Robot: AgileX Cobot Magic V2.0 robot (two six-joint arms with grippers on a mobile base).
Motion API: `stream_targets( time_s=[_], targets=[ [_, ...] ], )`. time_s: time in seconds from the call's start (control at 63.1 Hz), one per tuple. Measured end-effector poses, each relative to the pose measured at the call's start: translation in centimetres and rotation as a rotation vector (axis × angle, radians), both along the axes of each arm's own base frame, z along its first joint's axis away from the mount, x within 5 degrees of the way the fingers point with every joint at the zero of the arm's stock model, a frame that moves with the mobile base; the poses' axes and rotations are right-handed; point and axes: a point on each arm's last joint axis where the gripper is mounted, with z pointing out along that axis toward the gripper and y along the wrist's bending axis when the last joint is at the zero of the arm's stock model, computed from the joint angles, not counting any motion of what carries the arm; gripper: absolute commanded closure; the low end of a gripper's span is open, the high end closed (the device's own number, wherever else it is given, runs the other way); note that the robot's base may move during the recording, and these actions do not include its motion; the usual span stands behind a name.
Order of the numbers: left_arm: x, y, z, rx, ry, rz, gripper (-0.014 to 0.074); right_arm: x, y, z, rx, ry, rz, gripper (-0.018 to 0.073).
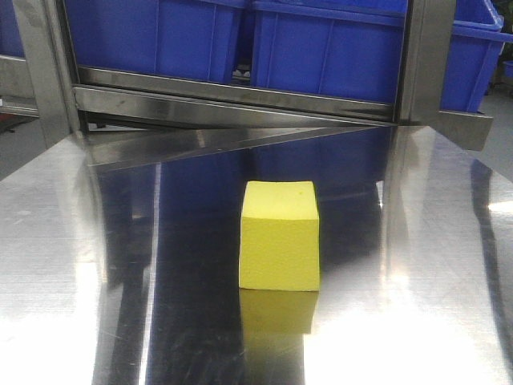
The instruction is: Place yellow foam block on left shelf second layer
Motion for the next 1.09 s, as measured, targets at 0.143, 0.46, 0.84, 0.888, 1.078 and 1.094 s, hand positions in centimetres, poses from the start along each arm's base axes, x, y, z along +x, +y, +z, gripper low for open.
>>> stream_targets(
  time_s=[0.143, 0.46, 0.84, 0.888, 1.078, 1.094],
  targets=[
    [0.0, 0.0, 0.0, 0.0, 0.0, 0.0, 0.0472, 0.0, 0.0, 0.0, 0.0, 0.0, 0.0, 0.0504],
    [0.0, 0.0, 0.0, 0.0, 0.0, 0.0, 0.0472, 0.0, 0.0, 0.0, 0.0, 0.0, 0.0, 0.0504],
    [0.0, 0.0, 0.0, 0.0, 0.0, 0.0, 0.0472, 0.0, 0.0, 0.0, 0.0, 0.0, 0.0, 0.0504],
    [0.0, 0.0, 0.0, 0.0, 0.0, 0.0, 0.0472, 0.0, 0.0, 0.0, 0.0, 0.0, 0.0, 0.0504],
    [0.0, 0.0, 0.0, 0.0, 0.0, 0.0, 0.0472, 0.0, 0.0, 0.0, 0.0, 0.0, 0.0, 0.0504],
    [0.0, 0.0, 0.0, 0.0, 0.0, 0.0, 0.0472, 0.0, 0.0, 0.0, 0.0, 0.0, 0.0, 0.0504]
  ],
)
